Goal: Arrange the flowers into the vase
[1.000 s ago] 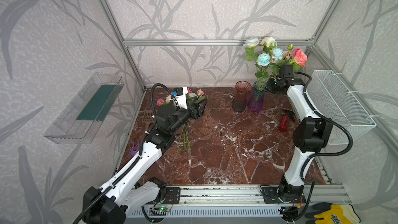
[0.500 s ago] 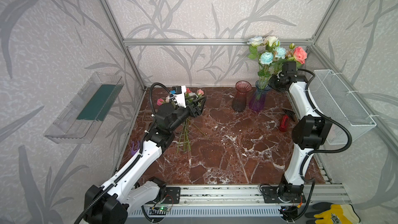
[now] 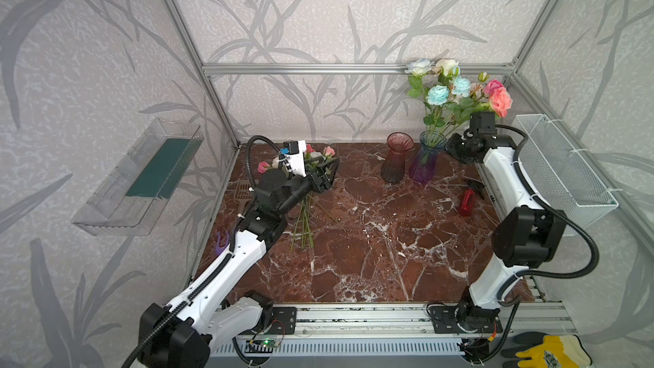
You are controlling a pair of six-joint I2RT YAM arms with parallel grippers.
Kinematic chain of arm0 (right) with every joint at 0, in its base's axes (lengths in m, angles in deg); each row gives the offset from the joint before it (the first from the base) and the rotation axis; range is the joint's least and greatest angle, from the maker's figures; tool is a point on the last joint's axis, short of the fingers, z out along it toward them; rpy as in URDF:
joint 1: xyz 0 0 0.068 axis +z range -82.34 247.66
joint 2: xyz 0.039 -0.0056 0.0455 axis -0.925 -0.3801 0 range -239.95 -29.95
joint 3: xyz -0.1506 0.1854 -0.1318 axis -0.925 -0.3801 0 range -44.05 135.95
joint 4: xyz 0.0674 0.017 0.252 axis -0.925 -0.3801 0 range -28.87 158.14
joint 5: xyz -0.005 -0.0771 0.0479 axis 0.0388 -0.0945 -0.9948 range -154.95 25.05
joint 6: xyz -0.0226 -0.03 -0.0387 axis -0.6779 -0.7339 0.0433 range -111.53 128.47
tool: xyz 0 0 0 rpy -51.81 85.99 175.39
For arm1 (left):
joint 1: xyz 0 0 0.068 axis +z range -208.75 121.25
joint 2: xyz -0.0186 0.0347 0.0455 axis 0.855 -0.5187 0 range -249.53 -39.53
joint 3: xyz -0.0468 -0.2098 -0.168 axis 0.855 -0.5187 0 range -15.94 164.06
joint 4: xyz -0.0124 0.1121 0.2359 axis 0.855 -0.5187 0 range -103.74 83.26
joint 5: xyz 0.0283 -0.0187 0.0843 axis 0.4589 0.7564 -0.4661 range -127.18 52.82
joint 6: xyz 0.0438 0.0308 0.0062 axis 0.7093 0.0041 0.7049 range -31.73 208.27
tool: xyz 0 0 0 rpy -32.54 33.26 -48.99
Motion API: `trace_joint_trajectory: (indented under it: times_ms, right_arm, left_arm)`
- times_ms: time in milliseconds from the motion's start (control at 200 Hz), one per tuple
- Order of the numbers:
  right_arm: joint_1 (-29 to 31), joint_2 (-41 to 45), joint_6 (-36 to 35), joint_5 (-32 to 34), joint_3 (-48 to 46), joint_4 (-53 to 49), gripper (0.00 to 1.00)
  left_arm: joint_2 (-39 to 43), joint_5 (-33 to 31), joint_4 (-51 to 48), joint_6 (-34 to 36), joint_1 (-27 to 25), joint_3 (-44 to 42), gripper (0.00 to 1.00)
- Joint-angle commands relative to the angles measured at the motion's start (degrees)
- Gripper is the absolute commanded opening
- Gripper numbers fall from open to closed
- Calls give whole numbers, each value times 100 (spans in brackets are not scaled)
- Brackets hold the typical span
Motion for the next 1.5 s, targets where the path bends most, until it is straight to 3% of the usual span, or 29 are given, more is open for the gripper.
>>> trace_joint_trajectory:
  times_ms: [0,370,770,1045,1285,1495]
  right_arm:
    - [-32,608,144,-214,-553,325,43]
    - [319,2085,1015,-451,-2175,1136,41]
    - [601,2824,1337,-512,-2917,1317,44]
    - [930,2934,1526,-542,-3424,1704,45]
    - [1723,2380,1876,451,-2920,1931,48]
    - [1910,1481,2542,1212,-2073,1989,52]
  left_arm:
    - [-30,53,143,-37,24,19,72]
    - [8,75,151,-54,24,18,72]
    - [32,154,213,-164,25,22,72]
    - [83,153,213,-151,24,14,72]
    - [96,148,221,-165,32,21,72]
    - [144,143,222,-151,57,16,72]
